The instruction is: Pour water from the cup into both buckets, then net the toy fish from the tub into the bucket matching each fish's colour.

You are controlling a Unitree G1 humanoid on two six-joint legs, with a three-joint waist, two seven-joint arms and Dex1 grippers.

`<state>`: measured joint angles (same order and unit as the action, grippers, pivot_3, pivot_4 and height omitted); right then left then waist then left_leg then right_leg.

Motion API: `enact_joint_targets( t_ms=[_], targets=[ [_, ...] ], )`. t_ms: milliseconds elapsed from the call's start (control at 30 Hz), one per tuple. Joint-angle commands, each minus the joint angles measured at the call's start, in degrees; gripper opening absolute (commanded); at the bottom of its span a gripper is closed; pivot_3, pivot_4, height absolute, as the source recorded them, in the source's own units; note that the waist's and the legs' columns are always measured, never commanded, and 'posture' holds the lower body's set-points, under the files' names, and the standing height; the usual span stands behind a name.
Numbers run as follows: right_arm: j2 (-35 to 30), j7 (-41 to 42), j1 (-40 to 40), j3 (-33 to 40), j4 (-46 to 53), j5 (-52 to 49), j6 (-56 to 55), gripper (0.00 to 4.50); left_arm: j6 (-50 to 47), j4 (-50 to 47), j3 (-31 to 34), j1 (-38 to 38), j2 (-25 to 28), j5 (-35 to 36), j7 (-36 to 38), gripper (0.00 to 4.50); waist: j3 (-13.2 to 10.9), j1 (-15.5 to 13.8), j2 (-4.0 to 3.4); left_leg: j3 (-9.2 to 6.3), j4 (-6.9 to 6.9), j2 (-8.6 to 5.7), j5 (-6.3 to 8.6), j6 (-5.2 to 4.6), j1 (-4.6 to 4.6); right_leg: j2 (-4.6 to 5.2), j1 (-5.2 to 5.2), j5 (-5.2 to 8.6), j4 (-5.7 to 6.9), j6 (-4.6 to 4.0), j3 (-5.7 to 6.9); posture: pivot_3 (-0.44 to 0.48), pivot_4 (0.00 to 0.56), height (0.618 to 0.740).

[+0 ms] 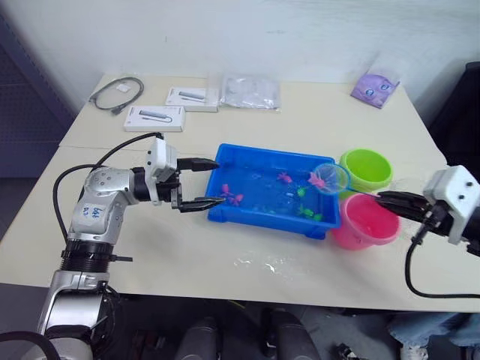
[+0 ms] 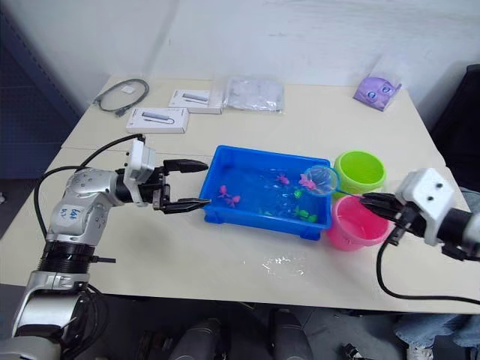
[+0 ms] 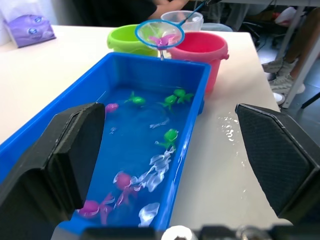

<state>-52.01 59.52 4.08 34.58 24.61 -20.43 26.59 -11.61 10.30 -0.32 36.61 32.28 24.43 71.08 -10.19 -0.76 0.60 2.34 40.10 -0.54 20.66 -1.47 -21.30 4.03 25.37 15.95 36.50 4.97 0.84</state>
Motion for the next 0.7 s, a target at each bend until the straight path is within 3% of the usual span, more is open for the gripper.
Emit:
enact_joint_targets(
  t_ms=[33,233,500,700],
  targets=[
    [1.98,-1.07,6.66,10.19,5.19,-0.07,0.35,0.0,0.91,2.03,-0.32,2.29,-0.67,0.19,1.76,4.49,0.0,-0.48,0.0,-0.03,-0.01,0.0,0.0,0.01,0.01,-0.03,-0.03,0.0,-0.01,0.0,0.02,0.0,0.15,0.74],
    [6.97,-3.52,16.56,16.61,5.71,3.43,-6.61,0.0,2.45,5.72,-1.46,4.55,-2.68,-0.61,3.42,4.49,0.01,-0.52,-0.01,0.01,0.01,-0.01,0.01,-0.04,0.17,-0.08,-0.23,-0.02,-0.07,0.04,-0.07,0.0,0.15,0.74],
    [10.63,-10.29,22.75,14.1,-4.97,19.06,-39.1,0.0,3.41,7.32,-1.72,4.92,-4.26,-1.29,3.61,4.49,0.01,-0.29,-0.01,0.1,-0.01,-0.03,0.01,-0.04,0.32,-0.14,-0.31,-0.03,-0.09,0.05,-0.17,0.0,0.15,0.74],
    [7.6,-19.01,23.19,12.8,-12.23,32.1,-60.14,0.0,2.92,6.09,-1.48,4.04,-4.98,-1.14,2.52,4.49,0.01,-0.06,-0.02,0.11,-0.01,-0.02,-0.01,-0.02,0.36,-0.15,-0.31,-0.02,-0.1,0.04,-0.22,0.0,0.15,0.74]
  ],
)
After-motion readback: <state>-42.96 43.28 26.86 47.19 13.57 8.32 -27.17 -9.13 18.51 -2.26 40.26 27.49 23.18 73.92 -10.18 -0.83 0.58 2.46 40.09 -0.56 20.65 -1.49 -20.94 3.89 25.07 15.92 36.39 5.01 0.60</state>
